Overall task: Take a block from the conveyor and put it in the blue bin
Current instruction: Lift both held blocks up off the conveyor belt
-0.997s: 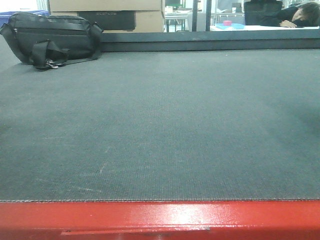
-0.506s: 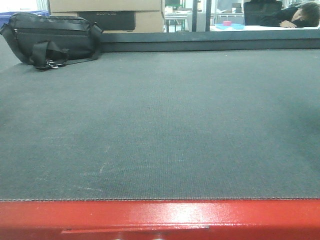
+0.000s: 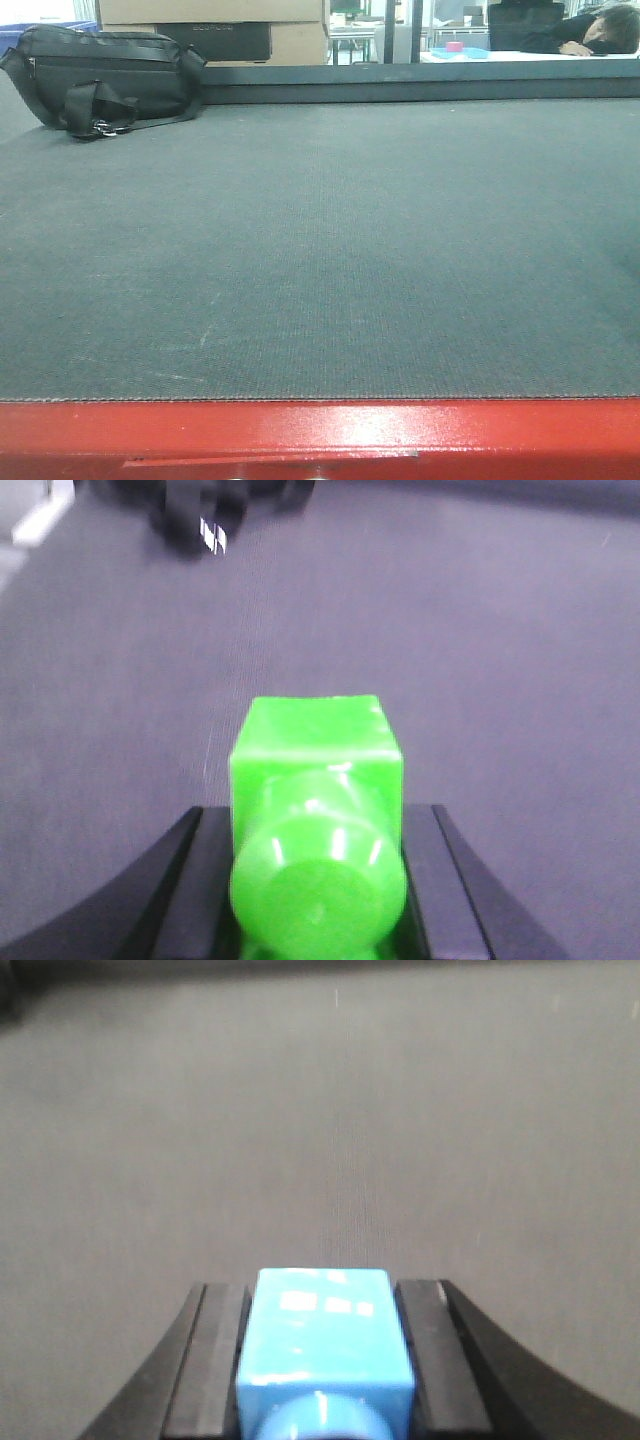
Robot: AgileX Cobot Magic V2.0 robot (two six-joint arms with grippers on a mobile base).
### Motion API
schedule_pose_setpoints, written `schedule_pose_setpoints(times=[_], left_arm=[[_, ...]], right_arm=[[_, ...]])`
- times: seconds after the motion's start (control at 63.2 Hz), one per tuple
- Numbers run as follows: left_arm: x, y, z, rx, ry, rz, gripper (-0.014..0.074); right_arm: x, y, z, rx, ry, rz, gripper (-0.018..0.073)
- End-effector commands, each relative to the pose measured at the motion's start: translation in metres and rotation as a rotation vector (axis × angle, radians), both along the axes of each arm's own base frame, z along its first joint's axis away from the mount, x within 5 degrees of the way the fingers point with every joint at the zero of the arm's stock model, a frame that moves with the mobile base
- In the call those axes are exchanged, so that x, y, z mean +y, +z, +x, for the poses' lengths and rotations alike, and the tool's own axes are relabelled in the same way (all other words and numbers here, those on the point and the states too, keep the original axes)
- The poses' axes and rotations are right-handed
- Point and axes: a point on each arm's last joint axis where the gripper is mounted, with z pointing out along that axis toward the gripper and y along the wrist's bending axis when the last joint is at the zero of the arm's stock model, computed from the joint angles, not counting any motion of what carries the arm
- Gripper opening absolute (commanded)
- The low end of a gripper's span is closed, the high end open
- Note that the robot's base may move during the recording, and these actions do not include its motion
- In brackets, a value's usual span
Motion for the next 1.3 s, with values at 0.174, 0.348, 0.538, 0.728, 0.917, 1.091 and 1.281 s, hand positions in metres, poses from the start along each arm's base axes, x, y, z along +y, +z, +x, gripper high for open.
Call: schedule_pose_setpoints(times=[0.174,0.348,0.538,0.728,0.917,1.091,1.281], left_arm=[[0.002,0.024,-0.048,-0.141,-0.009,0.036,-0.0111],[0.006,0.011,-0.066,-0.159,0.000,0.159,-0.0111],[0.006,0.013,-0.076,-0.256,0.009,0.154,-0.0111],[0.006,0.024,-0.087,-0.380,0.019,0.139,-0.0111],[0.007,0.029,-0.103,-0.451,0.024,0.137,-0.0111],[0.007,0.031,-0.113,-0.493,0.028,0.135,-0.0111],[0.007,0.032,-0.114,-0.503,0.029,0.135,-0.0111]], right_arm=[[-0.001,0.020,-0.042,-0.111,0.023,0.005,-0.0154],[-0.001,0.024,-0.066,-0.144,0.039,0.000,-0.0154],[-0.002,0.030,-0.081,-0.216,0.036,-0.007,-0.0154],[-0.004,0.039,-0.094,-0.316,0.028,0.001,-0.0154],[-0.004,0.041,-0.107,-0.358,0.032,0.009,-0.0154],[-0.004,0.042,-0.108,-0.366,0.031,0.010,-0.0154],[-0.004,0.041,-0.108,-0.365,0.032,0.010,-0.0154]])
